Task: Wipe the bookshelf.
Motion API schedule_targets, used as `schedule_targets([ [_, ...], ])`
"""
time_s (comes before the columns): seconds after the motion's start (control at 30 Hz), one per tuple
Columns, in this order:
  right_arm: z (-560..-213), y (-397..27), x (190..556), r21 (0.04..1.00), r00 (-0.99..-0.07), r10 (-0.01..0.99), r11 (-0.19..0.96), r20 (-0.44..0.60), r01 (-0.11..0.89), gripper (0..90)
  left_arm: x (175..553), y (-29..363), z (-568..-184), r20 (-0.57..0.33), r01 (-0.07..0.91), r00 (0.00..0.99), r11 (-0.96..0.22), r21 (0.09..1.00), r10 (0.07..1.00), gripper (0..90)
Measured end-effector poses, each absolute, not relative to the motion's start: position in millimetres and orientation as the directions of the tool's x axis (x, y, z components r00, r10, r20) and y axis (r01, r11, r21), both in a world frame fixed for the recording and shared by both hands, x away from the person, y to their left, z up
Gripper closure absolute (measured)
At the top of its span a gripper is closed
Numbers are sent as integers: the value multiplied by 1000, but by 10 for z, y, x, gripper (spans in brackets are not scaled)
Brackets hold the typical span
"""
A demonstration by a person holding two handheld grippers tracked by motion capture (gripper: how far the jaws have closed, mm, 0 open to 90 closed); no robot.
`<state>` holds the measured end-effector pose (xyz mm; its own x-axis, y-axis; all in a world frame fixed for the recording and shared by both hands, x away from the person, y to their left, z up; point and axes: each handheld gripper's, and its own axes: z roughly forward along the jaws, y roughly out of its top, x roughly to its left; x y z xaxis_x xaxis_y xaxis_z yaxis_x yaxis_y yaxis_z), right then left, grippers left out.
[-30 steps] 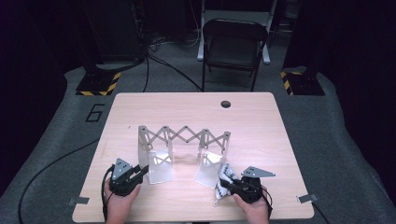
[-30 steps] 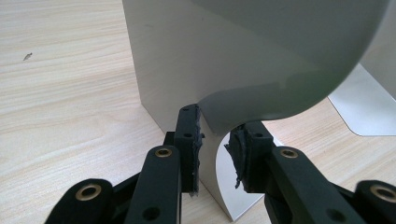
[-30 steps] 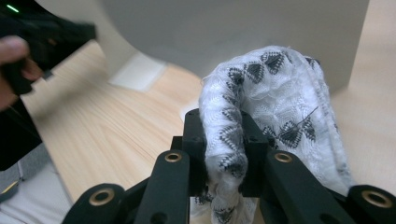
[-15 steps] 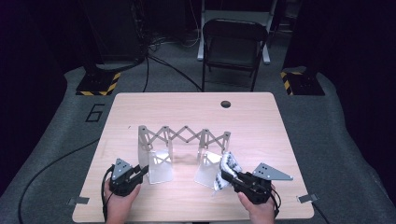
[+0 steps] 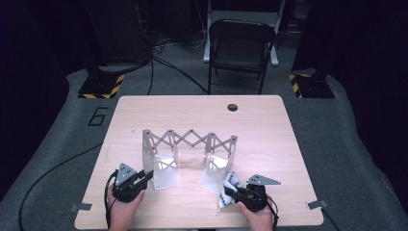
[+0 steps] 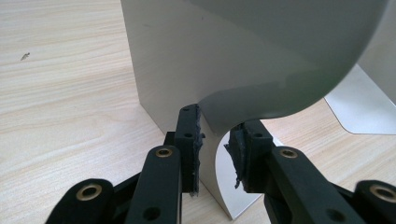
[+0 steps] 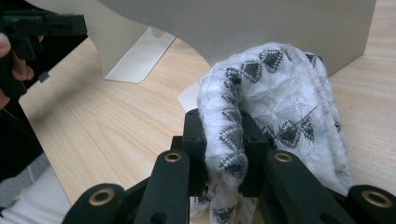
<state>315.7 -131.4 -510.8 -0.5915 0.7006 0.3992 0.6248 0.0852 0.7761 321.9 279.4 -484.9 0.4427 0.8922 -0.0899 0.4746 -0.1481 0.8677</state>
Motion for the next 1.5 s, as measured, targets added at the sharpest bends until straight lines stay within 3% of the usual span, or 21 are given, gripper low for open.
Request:
schedule_targets([
  [0.23,-4791,-1362,3078,815,-604,674,6,425,580,771,3215,2792,-4852,-90,473,441,-146,869,893,735],
  [0.33,-4520,-1397,3017,874,-649,664,-13,370,486,771,3217,2789,-4851,-87,470,439,-146,870,894,735],
  [0.43,-4475,-1389,3003,884,-660,664,-3,351,467,771,3217,2790,-4848,-87,472,440,-149,869,894,735],
  [0.53,-4567,-1361,3015,879,-655,684,41,322,475,771,3216,2792,-4848,-87,474,442,-150,868,893,735],
  [0.73,-5007,-1324,3108,806,-609,710,98,354,583,770,3220,2795,-4847,-82,471,446,-156,868,891,734],
  [0.8,-4995,-1321,3110,807,-607,710,93,357,583,770,3220,2795,-4847,-82,471,446,-156,868,891,734],
  [0.93,-4733,-1341,3046,840,-630,691,58,356,539,770,3218,2794,-4848,-86,473,444,-152,868,892,734],
  [1.2,-4216,-1312,2853,926,-713,659,66,240,372,770,3219,2795,-4847,-88,473,445,-151,868,891,735],
  [1.27,-4268,-1298,2873,925,-709,669,85,223,371,771,3218,2795,-4848,-89,473,444,-150,868,892,734],
  [1.5,-4771,-1284,2998,850,-655,700,131,284,509,771,3217,2796,-4850,-90,474,444,-148,868,892,734],
])
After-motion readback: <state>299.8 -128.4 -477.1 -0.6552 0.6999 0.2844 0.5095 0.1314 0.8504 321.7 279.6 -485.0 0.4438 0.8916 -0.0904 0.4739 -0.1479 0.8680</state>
